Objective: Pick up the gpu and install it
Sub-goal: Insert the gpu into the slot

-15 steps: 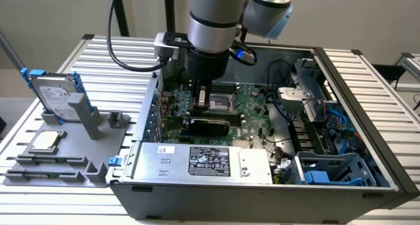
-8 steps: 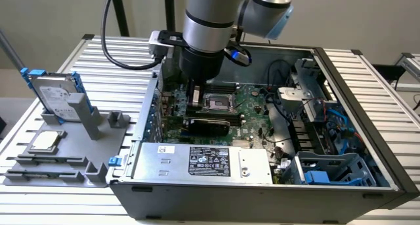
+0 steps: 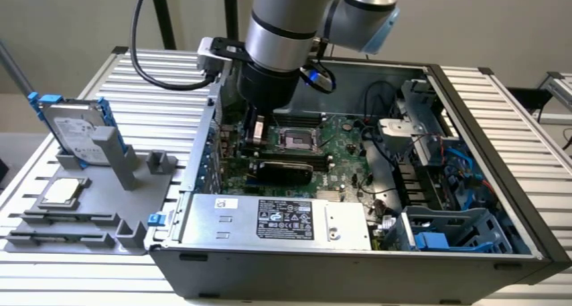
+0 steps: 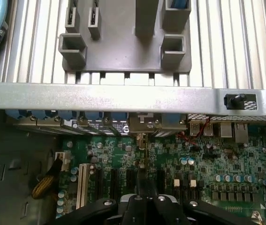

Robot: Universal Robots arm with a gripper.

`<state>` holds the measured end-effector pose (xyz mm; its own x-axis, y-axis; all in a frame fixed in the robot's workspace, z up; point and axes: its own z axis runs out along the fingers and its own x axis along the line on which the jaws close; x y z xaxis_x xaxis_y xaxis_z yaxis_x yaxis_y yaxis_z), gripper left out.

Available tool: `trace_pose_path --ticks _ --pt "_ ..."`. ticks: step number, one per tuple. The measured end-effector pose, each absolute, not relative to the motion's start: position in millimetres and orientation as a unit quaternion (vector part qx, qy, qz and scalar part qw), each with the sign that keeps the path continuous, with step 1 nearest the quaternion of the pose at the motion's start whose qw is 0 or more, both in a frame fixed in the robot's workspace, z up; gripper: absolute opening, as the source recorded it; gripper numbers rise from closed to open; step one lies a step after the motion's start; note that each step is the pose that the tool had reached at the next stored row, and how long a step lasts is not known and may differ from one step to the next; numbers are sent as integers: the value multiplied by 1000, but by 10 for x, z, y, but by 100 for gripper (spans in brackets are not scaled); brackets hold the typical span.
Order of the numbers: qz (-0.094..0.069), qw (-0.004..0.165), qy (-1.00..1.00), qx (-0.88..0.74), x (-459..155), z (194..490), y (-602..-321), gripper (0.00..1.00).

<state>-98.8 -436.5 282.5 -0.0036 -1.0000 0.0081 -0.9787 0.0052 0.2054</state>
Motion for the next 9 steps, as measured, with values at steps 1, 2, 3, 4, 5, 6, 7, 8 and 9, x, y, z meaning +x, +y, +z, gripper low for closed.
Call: trace_pose_path --ticks 1,2,3,4,5,6,7,8,9 --pt "-73 79 -704 702 -994 2826 -4365 11" --pt "-76 83 -703 702 -999 2825 -4365 11" --pt "-77 86 -702 703 -1004 2826 -4365 11" --pt "-78 90 -701 703 -1009 2826 -4365 11" --pt "-78 93 -700 704 -1013 2826 -4365 11" --pt "-78 97 -699 704 -1018 2825 -4365 11" --pt "-78 100 -698 705 -1023 2825 -4365 11" --pt "-78 103 -697 705 -1028 2825 -4365 11" --pt "-78 107 -696 705 -1035 2825 -4365 11"
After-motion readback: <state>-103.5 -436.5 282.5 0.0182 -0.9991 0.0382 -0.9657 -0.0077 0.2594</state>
